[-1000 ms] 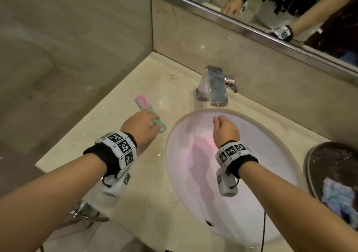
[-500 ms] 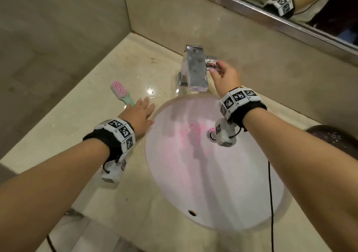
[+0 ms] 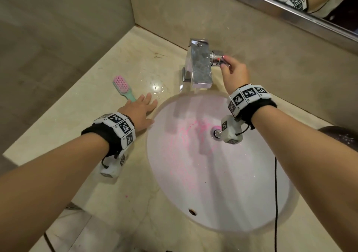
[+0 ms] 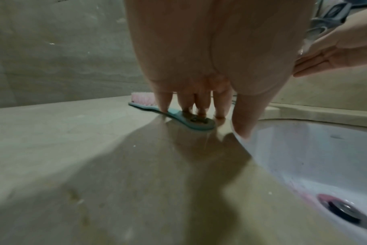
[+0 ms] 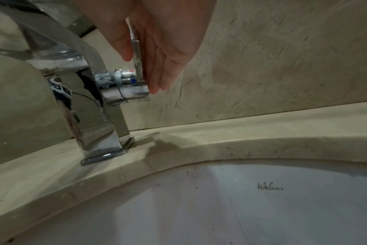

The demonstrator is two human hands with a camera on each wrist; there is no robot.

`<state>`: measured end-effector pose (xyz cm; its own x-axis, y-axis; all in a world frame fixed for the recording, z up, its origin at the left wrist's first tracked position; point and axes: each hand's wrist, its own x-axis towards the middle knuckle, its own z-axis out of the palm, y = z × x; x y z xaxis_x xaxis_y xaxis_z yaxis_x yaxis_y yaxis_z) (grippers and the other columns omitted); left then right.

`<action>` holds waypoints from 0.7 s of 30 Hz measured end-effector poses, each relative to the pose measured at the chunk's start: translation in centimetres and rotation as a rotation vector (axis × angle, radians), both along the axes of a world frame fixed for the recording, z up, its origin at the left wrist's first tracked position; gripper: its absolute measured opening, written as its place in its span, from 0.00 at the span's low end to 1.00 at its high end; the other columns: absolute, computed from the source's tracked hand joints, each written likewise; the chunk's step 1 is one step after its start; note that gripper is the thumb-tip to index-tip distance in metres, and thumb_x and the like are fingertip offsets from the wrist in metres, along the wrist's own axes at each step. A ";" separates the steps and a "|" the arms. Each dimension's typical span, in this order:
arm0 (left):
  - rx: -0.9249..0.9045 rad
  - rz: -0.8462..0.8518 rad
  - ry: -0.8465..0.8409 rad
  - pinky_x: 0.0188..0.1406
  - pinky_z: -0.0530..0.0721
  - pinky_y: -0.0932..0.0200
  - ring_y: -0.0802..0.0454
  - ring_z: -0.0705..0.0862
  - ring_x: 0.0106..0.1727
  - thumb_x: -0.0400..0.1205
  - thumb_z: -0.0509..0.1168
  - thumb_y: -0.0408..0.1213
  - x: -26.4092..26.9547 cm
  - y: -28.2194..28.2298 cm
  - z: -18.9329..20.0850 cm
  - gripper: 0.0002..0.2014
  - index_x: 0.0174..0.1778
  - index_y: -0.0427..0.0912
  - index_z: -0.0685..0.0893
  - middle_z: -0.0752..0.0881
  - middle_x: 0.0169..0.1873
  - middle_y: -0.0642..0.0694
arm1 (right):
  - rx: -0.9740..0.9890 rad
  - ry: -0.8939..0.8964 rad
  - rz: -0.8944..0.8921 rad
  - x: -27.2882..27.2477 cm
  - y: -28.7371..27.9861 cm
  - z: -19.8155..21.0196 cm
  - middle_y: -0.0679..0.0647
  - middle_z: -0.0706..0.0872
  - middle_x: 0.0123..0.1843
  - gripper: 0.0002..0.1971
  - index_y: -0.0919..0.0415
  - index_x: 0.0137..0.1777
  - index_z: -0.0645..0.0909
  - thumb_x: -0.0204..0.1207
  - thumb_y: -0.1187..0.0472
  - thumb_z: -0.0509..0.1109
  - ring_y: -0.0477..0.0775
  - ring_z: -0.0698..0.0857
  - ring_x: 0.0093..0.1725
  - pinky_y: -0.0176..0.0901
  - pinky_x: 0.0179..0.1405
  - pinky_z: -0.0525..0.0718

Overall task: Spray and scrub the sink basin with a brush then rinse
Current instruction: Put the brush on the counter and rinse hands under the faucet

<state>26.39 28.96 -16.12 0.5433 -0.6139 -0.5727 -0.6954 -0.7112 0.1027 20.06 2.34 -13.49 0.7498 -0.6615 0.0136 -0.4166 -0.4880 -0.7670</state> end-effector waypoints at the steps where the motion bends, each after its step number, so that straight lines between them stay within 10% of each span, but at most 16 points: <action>1: 0.002 0.000 0.001 0.81 0.52 0.41 0.47 0.43 0.84 0.85 0.56 0.46 0.0 0.0 0.1 0.34 0.84 0.49 0.45 0.39 0.83 0.46 | 0.006 -0.001 0.001 0.0 0.0 0.0 0.60 0.85 0.63 0.18 0.63 0.71 0.77 0.82 0.64 0.60 0.55 0.83 0.62 0.35 0.61 0.75; 14: 0.024 -0.020 -0.016 0.80 0.53 0.43 0.46 0.44 0.84 0.85 0.59 0.46 -0.1 -0.1 0.2 0.36 0.83 0.50 0.44 0.39 0.83 0.46 | 0.227 -0.065 -0.091 -1.8 0.9 -2.2 0.55 0.85 0.54 0.18 0.67 0.67 0.78 0.81 0.59 0.65 0.51 0.83 0.56 0.45 0.65 0.79; 18: 0.024 -0.027 -0.021 0.80 0.53 0.42 0.46 0.43 0.83 0.84 0.59 0.46 -0.1 -0.1 0.1 0.37 0.83 0.49 0.44 0.39 0.83 0.46 | 0.763 0.115 -0.254 -3.6 3.2 -3.7 0.59 0.85 0.42 0.18 0.65 0.47 0.79 0.86 0.52 0.55 0.57 0.85 0.42 0.47 0.48 0.85; 21: 0.021 -0.027 -0.020 0.80 0.51 0.42 0.46 0.43 0.83 0.85 0.59 0.46 0.0 -0.1 0.0 0.37 0.83 0.49 0.44 0.39 0.83 0.45 | 1.074 0.237 -0.282 -4.4 5.4 -4.2 0.69 0.85 0.55 0.28 0.75 0.56 0.78 0.86 0.47 0.50 0.65 0.86 0.50 0.50 0.46 0.85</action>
